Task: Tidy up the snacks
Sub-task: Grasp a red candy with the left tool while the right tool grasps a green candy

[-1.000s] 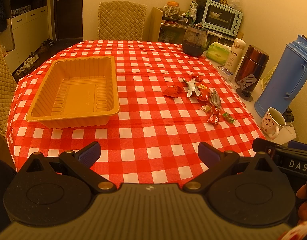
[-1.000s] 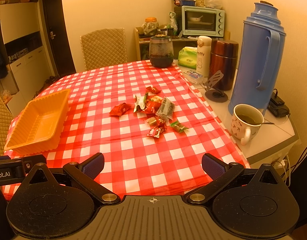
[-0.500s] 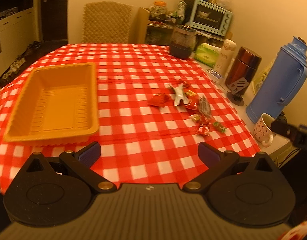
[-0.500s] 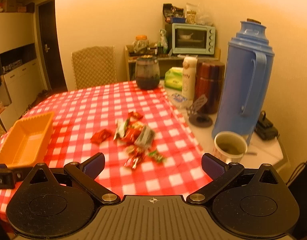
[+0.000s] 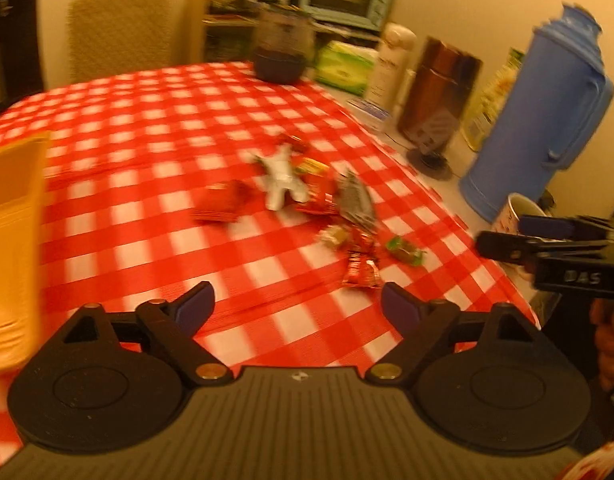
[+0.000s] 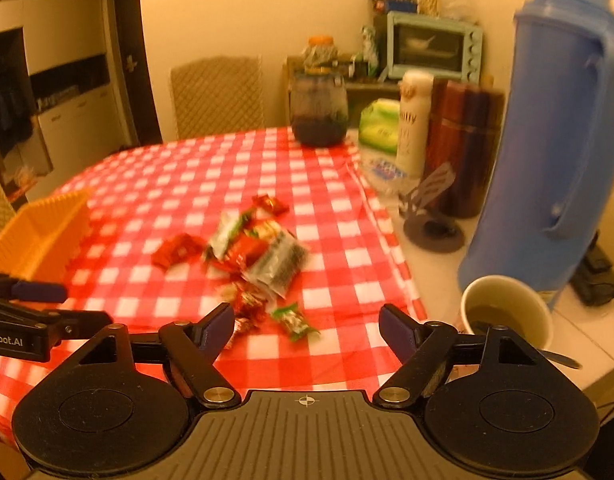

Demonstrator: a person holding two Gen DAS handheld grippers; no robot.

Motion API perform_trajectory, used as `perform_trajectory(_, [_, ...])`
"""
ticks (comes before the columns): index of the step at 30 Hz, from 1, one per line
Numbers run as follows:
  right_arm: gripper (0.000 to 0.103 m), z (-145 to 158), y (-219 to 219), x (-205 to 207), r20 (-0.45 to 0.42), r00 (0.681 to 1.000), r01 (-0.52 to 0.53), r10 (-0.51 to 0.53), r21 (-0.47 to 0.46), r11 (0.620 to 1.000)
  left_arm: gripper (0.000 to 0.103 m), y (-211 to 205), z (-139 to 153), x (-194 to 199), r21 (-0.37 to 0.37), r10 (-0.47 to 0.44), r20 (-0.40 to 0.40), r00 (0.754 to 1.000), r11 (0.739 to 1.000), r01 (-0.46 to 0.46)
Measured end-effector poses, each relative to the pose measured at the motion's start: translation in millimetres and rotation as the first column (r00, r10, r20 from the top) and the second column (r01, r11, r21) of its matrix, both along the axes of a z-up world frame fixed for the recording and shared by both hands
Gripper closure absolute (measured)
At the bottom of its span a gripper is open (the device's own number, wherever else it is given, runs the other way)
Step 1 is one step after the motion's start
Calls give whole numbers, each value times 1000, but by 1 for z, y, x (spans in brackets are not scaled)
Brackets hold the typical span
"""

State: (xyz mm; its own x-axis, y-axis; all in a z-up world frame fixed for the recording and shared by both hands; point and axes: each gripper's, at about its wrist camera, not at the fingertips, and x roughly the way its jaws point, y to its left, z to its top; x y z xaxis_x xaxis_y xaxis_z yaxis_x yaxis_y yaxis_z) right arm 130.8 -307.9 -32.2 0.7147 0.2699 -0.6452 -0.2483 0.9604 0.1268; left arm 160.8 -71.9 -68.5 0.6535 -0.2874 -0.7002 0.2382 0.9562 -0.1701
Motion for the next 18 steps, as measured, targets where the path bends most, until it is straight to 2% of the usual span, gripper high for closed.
perform_trajectory(5, [43,-35,-5,24,-47,998,-47,46,-8,999,30,-21,-26,30,-10,-98,-17,995,995,98])
perform_trajectory(8, [45,-48,-7,33,-56,997,-58,57,-21,998,37,-31,-37,45,-26,-144,-18,989,989,143])
perform_trajectory(10, [45,-53,-8,38,-58,997,-58,57,-24,998,45,-39,-41,52,-36,-179,-17,984,983,178])
perform_trajectory(13, [46,-60,-9,43,-62,996,-70,68,-23,997,56,-49,-49,59,-19,-217,-17,976,976,217])
perform_trajectory(15, [47,-62,-7,46,-61,994,-88,87,-27,996,73,-53,-54,64,-4,-234,-25,972,972,234])
perform_trajectory(18, [49,-63,0,50,-53,991,-122,120,-39,992,77,-54,-56,66,17,-245,-14,969,969,245])
